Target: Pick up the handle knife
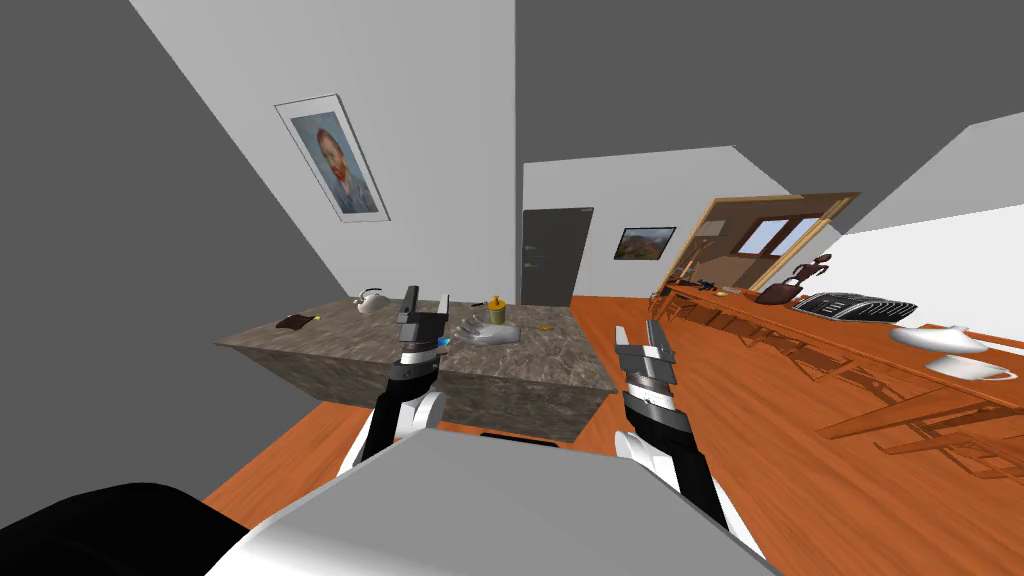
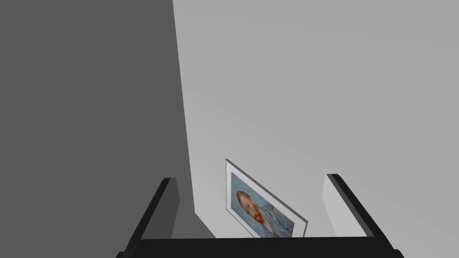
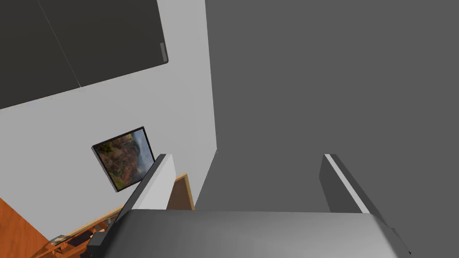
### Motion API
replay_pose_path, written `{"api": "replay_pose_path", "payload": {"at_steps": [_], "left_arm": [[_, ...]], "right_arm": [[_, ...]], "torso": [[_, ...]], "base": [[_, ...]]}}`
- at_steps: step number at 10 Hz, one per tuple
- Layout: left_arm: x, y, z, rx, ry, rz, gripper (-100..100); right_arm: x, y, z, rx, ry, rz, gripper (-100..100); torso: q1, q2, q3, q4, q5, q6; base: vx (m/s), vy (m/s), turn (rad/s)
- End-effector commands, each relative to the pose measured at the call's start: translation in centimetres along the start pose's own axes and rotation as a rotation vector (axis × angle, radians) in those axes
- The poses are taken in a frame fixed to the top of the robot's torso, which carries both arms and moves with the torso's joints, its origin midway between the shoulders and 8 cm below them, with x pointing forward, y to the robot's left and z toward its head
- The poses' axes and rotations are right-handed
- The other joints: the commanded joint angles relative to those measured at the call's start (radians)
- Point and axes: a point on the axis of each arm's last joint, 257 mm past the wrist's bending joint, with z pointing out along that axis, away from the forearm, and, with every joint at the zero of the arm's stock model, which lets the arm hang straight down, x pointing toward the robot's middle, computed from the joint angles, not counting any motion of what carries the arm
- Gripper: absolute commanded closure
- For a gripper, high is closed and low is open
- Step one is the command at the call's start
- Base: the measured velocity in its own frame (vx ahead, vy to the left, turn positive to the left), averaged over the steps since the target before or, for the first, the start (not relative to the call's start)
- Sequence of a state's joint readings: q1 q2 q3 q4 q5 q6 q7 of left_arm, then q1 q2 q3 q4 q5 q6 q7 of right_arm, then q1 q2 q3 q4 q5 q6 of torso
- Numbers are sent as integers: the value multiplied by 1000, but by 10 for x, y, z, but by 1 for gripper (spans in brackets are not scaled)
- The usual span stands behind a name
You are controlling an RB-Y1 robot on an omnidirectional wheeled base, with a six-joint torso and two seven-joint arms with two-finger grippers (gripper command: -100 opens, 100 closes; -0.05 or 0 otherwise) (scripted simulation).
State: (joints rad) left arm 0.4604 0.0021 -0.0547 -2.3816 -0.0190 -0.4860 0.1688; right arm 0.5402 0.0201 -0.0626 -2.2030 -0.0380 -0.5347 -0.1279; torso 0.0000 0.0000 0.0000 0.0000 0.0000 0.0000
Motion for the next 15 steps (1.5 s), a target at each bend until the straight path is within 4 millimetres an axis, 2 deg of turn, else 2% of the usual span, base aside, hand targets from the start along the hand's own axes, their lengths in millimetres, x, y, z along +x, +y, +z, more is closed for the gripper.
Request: {"api": "replay_pose_path", "payload": {"at_steps": [1,3,5,6,7,8,9,10,11,12,13,14,15], "left_arm": [[0,0,0,0,0,0,0],[0,0,0,0,0,0,0],[0,0,0,0,0,0,0],[0,0,0,0,0,0,0],[0,0,0,0,0,0,0],[0,0,0,0,0,0,0],[0,0,0,0,0,0,0],[0,0,0,0,0,0,0],[0,0,0,0,0,0,0],[0,0,0,0,0,0,0],[0,0,0,0,0,0,0],[0,0,0,0,0,0,0],[0,0,0,0,0,0,0]], "right_arm": [[4,-7,-3,24,32,-13,-100],[11,-23,-11,79,95,-40,-100],[19,-47,-26,161,162,-69,-100],[21,-47,-26,163,180,-77,-100],[24,-62,-37,214,218,-94,-100],[25,-62,-37,215,229,-99,-100],[28,-78,-51,271,269,-118,-100],[29,-78,-51,272,283,-124,-100],[31,-95,-67,333,324,-145,-100],[32,-95,-68,335,340,-153,-100],[33,-112,-86,400,378,-172,-100],[33,-112,-87,403,402,-184,-100],[32,-130,-109,472,444,-208,-100]], "torso": [[0,0,0,0,0,0],[2,5,3,1,0,0],[5,10,6,2,1,0],[3,12,7,3,1,0],[2,10,6,2,0,0],[3,9,5,2,1,0],[1,8,5,2,0,0],[1,10,6,2,0,0],[2,8,5,2,0,0],[3,8,5,2,1,0],[2,7,4,2,1,0],[3,9,5,2,1,0],[2,8,5,2,1,0]], "base": [[-42,17,76],[-115,45,128],[-169,64,191],[-125,30,57],[-119,56,164],[-111,29,66],[-144,29,171],[-112,52,100],[-107,73,232],[-83,57,92],[-134,75,245],[-115,59,92],[-114,80,201]]}}
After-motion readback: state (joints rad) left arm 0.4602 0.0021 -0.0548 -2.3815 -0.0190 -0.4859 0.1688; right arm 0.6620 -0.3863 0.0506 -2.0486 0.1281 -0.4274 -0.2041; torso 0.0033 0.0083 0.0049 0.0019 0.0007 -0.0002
